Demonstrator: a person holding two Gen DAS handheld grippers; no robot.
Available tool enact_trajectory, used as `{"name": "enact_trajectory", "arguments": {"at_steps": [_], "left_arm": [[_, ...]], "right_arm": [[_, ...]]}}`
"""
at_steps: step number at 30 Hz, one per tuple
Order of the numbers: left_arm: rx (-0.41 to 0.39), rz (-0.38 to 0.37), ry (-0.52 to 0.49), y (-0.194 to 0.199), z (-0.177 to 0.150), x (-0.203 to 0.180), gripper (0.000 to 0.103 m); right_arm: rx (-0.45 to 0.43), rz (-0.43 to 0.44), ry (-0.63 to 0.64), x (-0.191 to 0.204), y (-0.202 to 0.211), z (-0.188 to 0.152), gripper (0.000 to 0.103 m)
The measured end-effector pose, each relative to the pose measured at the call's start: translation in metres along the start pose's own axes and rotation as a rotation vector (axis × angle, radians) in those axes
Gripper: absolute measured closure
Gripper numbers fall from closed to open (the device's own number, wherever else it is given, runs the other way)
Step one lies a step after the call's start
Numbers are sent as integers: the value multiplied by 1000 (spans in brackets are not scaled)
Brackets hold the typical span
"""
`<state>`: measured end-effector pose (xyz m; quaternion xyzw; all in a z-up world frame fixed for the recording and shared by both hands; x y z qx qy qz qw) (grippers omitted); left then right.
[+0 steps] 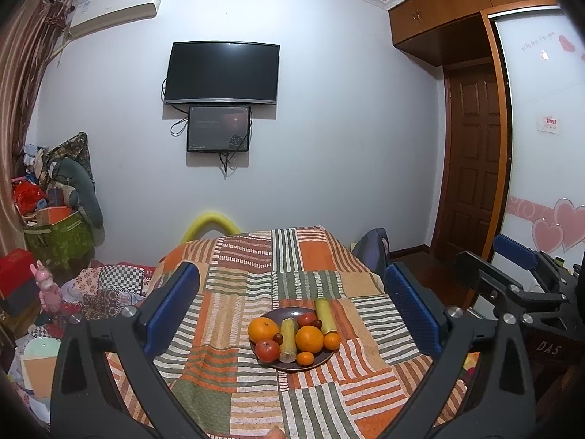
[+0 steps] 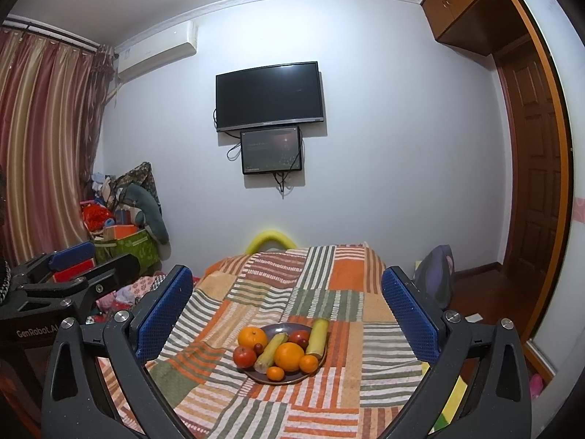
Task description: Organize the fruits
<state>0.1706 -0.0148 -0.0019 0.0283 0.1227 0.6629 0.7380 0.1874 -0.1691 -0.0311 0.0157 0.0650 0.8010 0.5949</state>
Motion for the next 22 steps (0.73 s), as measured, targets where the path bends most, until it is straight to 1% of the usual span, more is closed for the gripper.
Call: {"name": "enact_trajectory", "arguments": {"at_steps": [22], "left_arm": [[14,4,4,-5,-3,1,0]], "right_arm": [[18,-1,-5,-3,-4,-3,0]]}}
Point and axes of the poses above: each gripper's, at about its wrist camera, not at the fingertips, and y roughly against the way its jaws point, x to its left, z to its top, the point moved 10 cm from there along -y, roughly the way its jaws point, and after that the axes turned 5 degrees about y, right-handed, at the moved point
